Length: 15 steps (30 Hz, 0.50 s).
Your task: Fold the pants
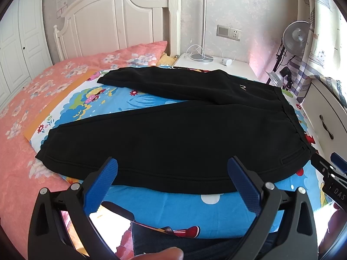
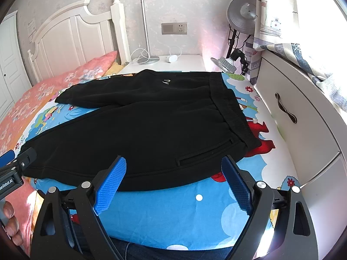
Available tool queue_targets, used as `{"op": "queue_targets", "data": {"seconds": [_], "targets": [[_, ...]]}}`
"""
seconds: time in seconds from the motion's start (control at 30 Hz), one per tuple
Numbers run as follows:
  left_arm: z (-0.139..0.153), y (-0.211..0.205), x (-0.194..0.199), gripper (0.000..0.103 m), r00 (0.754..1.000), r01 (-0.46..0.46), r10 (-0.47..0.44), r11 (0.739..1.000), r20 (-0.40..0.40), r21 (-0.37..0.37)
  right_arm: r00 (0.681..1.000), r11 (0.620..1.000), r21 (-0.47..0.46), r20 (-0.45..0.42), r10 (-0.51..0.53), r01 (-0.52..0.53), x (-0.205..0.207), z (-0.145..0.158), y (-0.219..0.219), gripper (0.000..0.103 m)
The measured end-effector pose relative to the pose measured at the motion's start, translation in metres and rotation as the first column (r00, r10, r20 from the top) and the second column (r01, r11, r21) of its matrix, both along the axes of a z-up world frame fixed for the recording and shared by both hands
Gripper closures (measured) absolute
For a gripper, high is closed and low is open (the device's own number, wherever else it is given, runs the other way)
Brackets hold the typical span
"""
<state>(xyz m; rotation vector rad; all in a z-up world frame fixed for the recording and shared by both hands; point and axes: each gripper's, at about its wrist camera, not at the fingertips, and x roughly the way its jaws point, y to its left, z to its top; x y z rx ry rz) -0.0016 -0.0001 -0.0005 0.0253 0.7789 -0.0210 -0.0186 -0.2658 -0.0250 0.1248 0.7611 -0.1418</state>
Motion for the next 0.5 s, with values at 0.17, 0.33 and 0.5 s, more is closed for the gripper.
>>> {"op": "queue_targets", "data": {"seconds": [0.17,0.33,0.5], "targets": [[0.0002,-0.0003,0.0002,0.002,1.000,0.000,0.000,1.000,-0.001,0.000,1.000,1.000,0.000,0.001,0.001,-0.001,-0.0001,-0.0001,0.0000,0.016],[-0.0014,-0.0008,0.0002,0.002,1.000,-0.002,0.002,1.000,-0.007,0.001,1.000,1.000,0.002,-0.003,-0.001,0.001,0.0000,0.0005,0.0004,0.016],[-0.0017,-0.0008,0.0004,0.002,1.000,-0.001,0.001,1.000,-0.008,0.000,1.000,1.000,0.002,-0.004,-0.001,0.001,0.0001,0.0008,0.0004,0.016]]}}
